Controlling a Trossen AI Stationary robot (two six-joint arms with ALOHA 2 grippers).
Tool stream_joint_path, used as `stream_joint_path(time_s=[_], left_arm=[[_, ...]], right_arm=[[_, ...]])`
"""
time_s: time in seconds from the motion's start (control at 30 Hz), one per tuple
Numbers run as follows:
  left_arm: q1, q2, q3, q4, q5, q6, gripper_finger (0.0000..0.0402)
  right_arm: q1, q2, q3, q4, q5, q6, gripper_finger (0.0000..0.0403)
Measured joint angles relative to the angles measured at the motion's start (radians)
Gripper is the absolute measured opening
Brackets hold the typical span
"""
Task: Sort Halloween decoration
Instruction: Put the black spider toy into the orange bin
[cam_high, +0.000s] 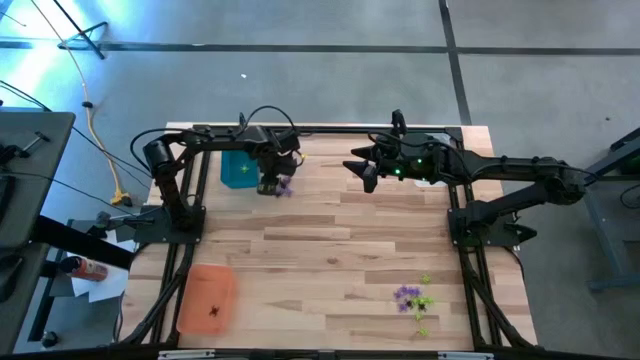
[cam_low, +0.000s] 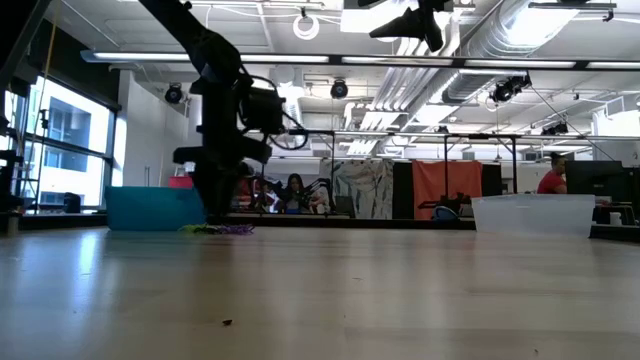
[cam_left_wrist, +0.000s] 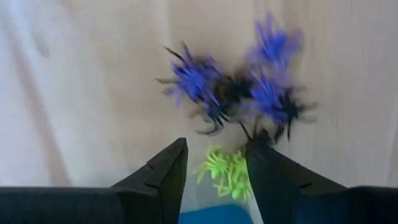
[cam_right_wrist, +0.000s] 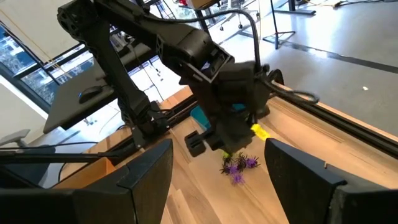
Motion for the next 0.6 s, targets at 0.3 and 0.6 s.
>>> stream_joint_path(time_s=[0.3, 0.6], left_arm=[[-0.014, 0.0, -0.027, 0.044, -0.048, -0.001, 0.0131], [-0.01, 0.0, -0.032, 0.108, -0.048, 0.085, 0.0131]], right_arm=[[0.0, 0.0, 0.0, -0.063, 0.0, -0.046, 0.025], [0.0, 0.0, 0.0, -0.139, 0.0, -0.05, 0.025]])
